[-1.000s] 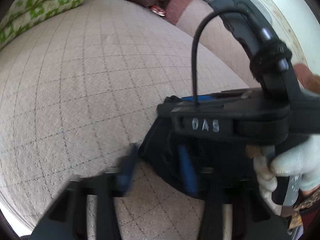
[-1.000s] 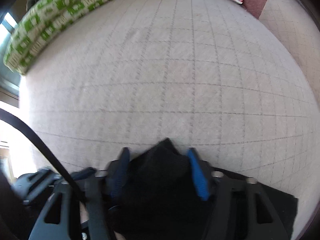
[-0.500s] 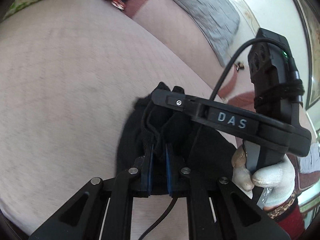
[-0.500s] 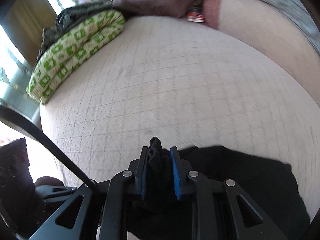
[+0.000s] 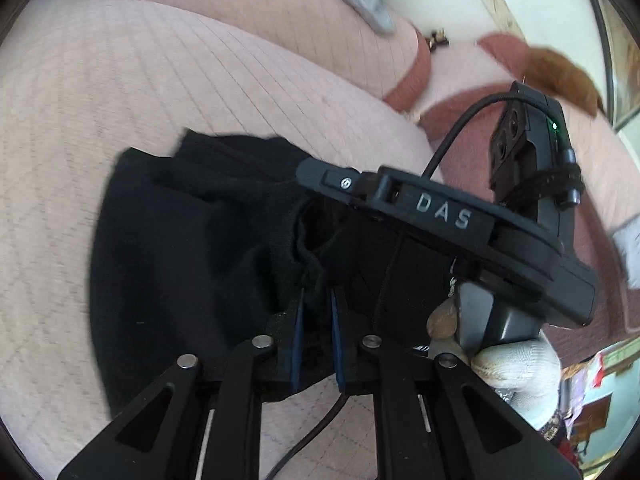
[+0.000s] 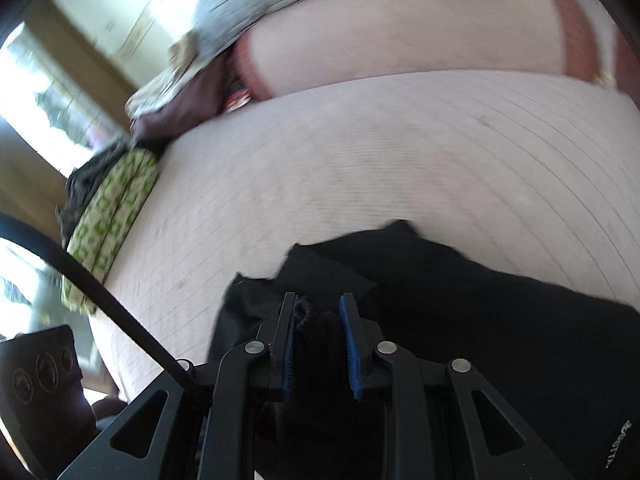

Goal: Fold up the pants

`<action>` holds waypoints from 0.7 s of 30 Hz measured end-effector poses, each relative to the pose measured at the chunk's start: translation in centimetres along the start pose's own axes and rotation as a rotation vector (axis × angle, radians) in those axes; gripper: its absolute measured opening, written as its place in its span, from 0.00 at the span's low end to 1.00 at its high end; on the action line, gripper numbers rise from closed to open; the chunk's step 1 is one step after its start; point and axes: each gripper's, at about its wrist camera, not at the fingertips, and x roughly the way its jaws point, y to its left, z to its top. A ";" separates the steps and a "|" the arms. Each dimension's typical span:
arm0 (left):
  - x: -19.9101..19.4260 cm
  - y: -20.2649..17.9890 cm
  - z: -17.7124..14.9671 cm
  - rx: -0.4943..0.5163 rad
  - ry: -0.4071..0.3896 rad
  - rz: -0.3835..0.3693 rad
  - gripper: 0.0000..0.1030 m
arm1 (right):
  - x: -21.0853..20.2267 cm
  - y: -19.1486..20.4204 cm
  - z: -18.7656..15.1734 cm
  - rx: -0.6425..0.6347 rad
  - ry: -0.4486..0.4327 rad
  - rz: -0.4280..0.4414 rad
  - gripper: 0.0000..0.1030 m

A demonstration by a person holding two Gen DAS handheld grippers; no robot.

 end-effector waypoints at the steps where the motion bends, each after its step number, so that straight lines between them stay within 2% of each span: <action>1: 0.7 -0.4 -0.1 0.007 0.015 0.003 0.15 | -0.4 -1.1 -0.1 0.027 -0.011 -0.020 0.33; 3: 1.0 -0.8 -0.7 0.010 0.045 -0.026 0.22 | -1.8 -2.9 -0.4 0.085 -0.052 -0.037 0.42; 5: 0.1 -1.1 -1.3 0.014 0.059 -0.068 0.31 | -4.1 -4.0 -0.7 0.118 -0.115 -0.055 0.45; 7: -2.7 -1.0 -2.6 0.028 0.046 -0.088 0.44 | -6.2 -4.2 -0.9 0.127 -0.169 -0.076 0.47; 9: -4.8 -0.7 -3.1 0.037 0.016 -0.097 0.48 | -8.0 -3.8 -1.1 0.124 -0.200 -0.045 0.47; 12: -6.7 0.4 -3.1 0.036 -0.047 -0.040 0.52 | -8.9 -1.9 -1.6 0.086 -0.206 0.031 0.46; 14: -7.2 1.8 -3.1 0.012 -0.073 -0.001 0.52 | -7.5 0.2 -2.2 0.059 -0.158 0.102 0.46; 15: -7.5 2.6 -3.3 -0.010 -0.071 0.020 0.52 | -6.9 0.7 -2.4 0.052 -0.138 0.108 0.46; 17: -7.9 4.0 -3.6 -0.059 -0.074 0.061 0.52 | -4.8 1.9 -2.8 0.011 -0.102 0.007 0.46; 20: -8.7 5.4 -4.3 -0.090 -0.083 0.065 0.52 | -1.5 2.5 -3.2 -0.040 -0.030 -0.140 0.46; 21: -8.8 5.8 -4.5 -0.095 -0.085 0.066 0.52 | -0.6 2.5 -3.3 -0.049 -0.014 -0.165 0.46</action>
